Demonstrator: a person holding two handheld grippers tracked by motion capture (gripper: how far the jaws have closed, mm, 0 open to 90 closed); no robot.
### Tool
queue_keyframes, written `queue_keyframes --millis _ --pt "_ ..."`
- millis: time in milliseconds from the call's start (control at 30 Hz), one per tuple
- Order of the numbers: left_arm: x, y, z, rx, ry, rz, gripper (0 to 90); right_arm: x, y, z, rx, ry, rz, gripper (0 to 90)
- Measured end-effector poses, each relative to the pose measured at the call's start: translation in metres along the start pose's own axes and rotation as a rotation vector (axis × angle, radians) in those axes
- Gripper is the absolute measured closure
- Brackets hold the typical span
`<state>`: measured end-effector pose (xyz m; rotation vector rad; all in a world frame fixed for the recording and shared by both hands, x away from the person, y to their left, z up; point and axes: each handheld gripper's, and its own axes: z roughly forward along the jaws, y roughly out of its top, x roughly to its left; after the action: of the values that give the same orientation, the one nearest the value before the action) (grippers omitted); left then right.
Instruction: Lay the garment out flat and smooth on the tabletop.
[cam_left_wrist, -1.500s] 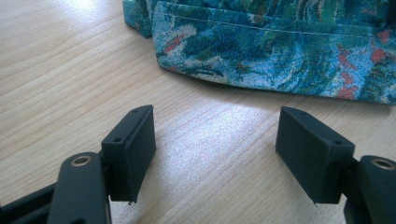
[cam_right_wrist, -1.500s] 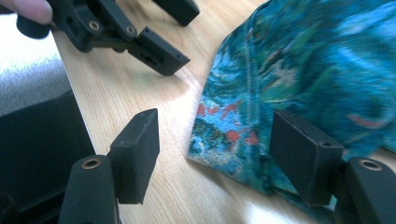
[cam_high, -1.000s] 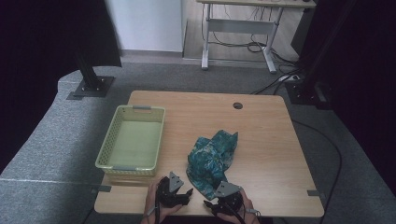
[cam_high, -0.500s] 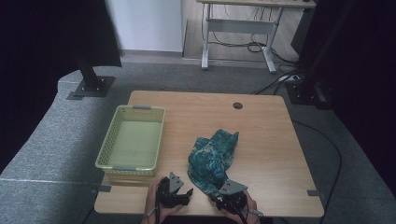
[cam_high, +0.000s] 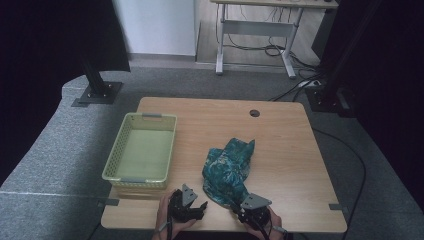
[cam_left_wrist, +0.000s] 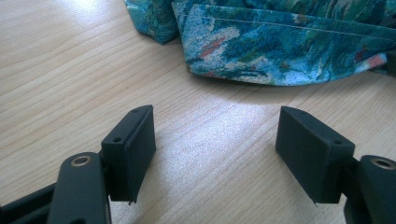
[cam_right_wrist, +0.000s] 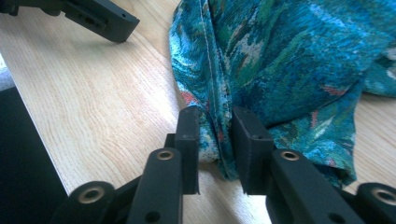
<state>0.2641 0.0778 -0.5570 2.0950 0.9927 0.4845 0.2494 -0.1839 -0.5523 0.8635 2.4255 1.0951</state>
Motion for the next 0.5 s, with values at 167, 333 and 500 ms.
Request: queue_keyframes --millis 167,333,500 --pt "0.0 0.001 0.0 0.003 -0.001 -0.001 28.1 -0.001 -0.001 -0.006 -0.022 -0.032 0.007 81.9" --pt "0.0 0.002 0.001 0.007 -0.003 0.001 28.1 -0.003 -0.003 -0.009 -0.027 -0.029 0.016 82.8" --pt "0.0 0.002 0.001 0.009 -0.003 0.001 28.1 -0.002 -0.002 -0.017 -0.054 -0.034 0.02 83.1"
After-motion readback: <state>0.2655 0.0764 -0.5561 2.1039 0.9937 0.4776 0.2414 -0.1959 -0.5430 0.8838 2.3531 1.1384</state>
